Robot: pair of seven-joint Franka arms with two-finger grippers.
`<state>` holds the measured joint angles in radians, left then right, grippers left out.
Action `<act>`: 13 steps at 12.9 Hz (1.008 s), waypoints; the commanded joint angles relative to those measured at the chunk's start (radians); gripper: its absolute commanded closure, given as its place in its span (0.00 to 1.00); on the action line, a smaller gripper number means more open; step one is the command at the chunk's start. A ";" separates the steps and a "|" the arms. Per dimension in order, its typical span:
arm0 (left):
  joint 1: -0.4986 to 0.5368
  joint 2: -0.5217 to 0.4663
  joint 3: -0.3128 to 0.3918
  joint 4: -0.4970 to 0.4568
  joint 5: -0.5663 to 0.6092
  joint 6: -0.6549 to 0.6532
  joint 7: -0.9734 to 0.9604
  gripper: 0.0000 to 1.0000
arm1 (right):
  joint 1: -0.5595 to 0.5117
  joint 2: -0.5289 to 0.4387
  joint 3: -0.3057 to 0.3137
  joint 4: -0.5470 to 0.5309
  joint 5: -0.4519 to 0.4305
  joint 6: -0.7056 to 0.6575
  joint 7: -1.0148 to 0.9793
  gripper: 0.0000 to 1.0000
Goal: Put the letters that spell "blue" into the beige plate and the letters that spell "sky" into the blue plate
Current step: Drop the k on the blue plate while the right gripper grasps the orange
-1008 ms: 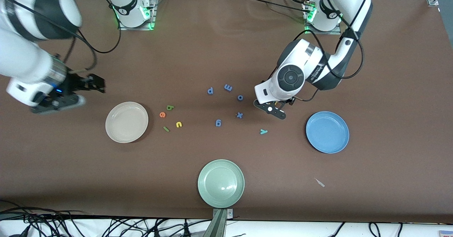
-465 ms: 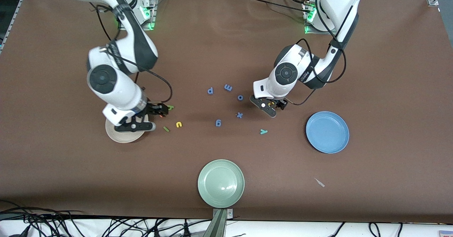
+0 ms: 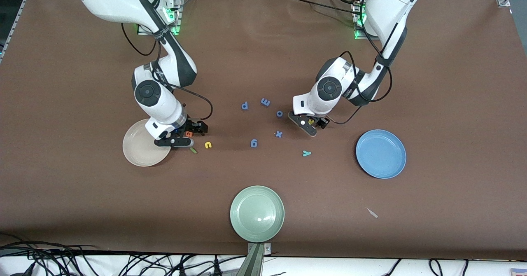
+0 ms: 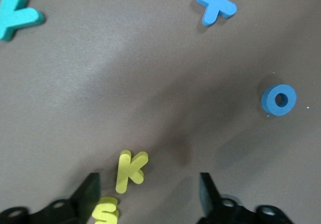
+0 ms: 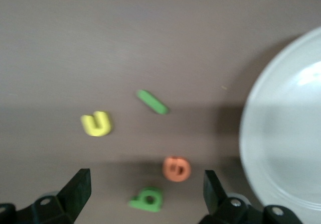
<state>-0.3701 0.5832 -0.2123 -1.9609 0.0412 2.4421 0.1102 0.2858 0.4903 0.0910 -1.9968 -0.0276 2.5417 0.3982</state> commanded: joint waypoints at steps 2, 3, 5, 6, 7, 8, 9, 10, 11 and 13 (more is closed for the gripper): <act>0.000 0.010 0.008 0.010 0.043 0.011 0.017 0.51 | -0.046 -0.020 0.018 -0.125 -0.029 0.144 -0.018 0.05; 0.000 0.010 0.008 0.010 0.055 0.011 0.016 0.65 | -0.046 -0.007 0.018 -0.117 -0.028 0.147 -0.018 0.05; -0.001 0.009 0.008 0.010 0.058 0.011 0.014 0.90 | -0.045 0.014 0.018 -0.097 -0.028 0.149 -0.012 0.06; 0.003 0.001 0.008 0.011 0.059 0.006 0.016 0.92 | -0.045 0.023 0.018 -0.086 -0.028 0.152 -0.012 0.09; 0.007 -0.008 0.008 0.013 0.059 -0.003 0.017 0.92 | -0.045 0.031 0.018 -0.079 -0.034 0.152 -0.015 0.12; 0.010 -0.025 0.008 0.013 0.059 -0.011 0.016 0.93 | -0.045 0.036 0.018 -0.071 -0.041 0.152 -0.015 0.15; 0.022 -0.042 0.011 0.019 0.059 -0.023 0.016 0.95 | -0.043 0.046 0.018 -0.070 -0.043 0.152 -0.015 0.20; 0.045 -0.068 0.011 0.037 0.059 -0.063 0.017 0.94 | -0.043 0.054 0.018 -0.069 -0.052 0.155 -0.013 0.25; 0.063 -0.097 0.011 0.072 0.059 -0.146 0.019 0.94 | -0.043 0.059 0.018 -0.066 -0.067 0.160 -0.010 0.32; 0.118 -0.115 0.016 0.117 0.059 -0.259 0.078 0.91 | -0.043 0.063 0.018 -0.062 -0.069 0.160 -0.009 0.47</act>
<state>-0.3011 0.5100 -0.1957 -1.8684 0.0789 2.2754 0.1277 0.2536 0.5333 0.0965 -2.0800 -0.0793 2.6915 0.3876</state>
